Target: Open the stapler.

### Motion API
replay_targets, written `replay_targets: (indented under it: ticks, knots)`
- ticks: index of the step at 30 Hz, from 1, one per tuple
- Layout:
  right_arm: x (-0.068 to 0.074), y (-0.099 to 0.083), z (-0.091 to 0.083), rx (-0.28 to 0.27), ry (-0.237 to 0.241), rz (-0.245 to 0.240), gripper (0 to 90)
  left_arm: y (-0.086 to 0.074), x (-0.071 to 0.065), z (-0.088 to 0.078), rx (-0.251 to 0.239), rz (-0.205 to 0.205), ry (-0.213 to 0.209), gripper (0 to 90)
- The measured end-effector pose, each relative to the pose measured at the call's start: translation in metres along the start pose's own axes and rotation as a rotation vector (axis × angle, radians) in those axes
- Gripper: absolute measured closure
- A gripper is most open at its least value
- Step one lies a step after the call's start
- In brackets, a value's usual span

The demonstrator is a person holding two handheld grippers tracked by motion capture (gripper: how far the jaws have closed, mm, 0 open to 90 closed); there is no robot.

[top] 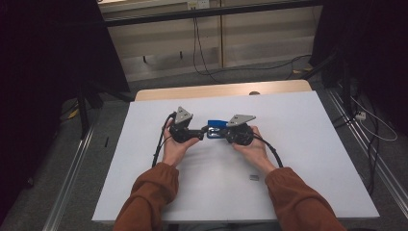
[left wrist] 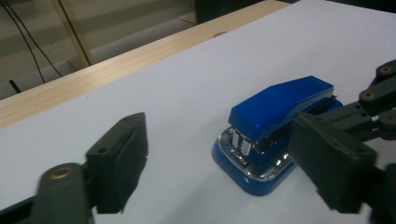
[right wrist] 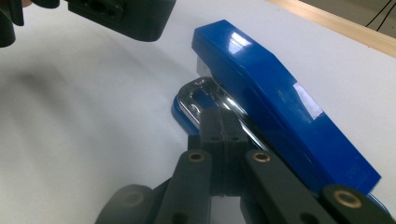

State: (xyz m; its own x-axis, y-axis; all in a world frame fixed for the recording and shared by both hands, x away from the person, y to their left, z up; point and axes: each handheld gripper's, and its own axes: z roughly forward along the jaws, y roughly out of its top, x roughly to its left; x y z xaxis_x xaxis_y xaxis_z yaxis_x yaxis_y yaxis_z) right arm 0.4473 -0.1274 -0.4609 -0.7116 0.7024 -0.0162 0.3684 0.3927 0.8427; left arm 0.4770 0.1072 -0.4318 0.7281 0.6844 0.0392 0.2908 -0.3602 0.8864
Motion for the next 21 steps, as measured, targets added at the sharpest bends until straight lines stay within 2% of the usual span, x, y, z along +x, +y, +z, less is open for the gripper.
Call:
replay_targets:
  ticks: [2, 5, 6, 7, 11, 15, 18, 21]
  knots:
    - [0.0, 0.0, 0.0, 0.002, 0.0, -0.001, 90.0, -0.001, 0.002, -0.001, -0.002, -0.025, -0.014, 27.0]
    - [0.0, 0.0, 0.001, 0.003, -0.009, -0.019, 90.0, -0.002, 0.004, 0.0, 0.003, -0.038, -0.053, 45.3]
    - [-0.001, 0.0, 0.001, 0.001, -0.013, -0.021, 90.0, -0.003, 0.004, 0.001, 0.013, -0.046, -0.058, 47.5]
    - [-0.001, 0.0, 0.001, 0.002, -0.013, -0.016, 90.0, -0.003, 0.003, 0.002, 0.02, -0.045, -0.052, 48.6]
    - [-0.001, 0.0, 0.002, 0.006, -0.019, -0.033, 90.0, -0.006, 0.003, 0.005, 0.042, -0.044, -0.057, 65.1]
    - [-0.003, 0.0, 0.002, 0.028, -0.026, -0.028, 90.0, -0.008, 0.003, 0.006, 0.045, -0.049, -0.087, 83.2]
    - [-0.004, 0.0, 0.002, 0.033, -0.026, -0.032, 90.0, -0.008, 0.001, 0.008, 0.059, -0.046, -0.094, 90.0]
    - [-0.004, 0.0, 0.004, 0.045, -0.028, -0.035, 90.0, -0.01, -0.001, 0.012, 0.081, -0.045, -0.088, 90.0]
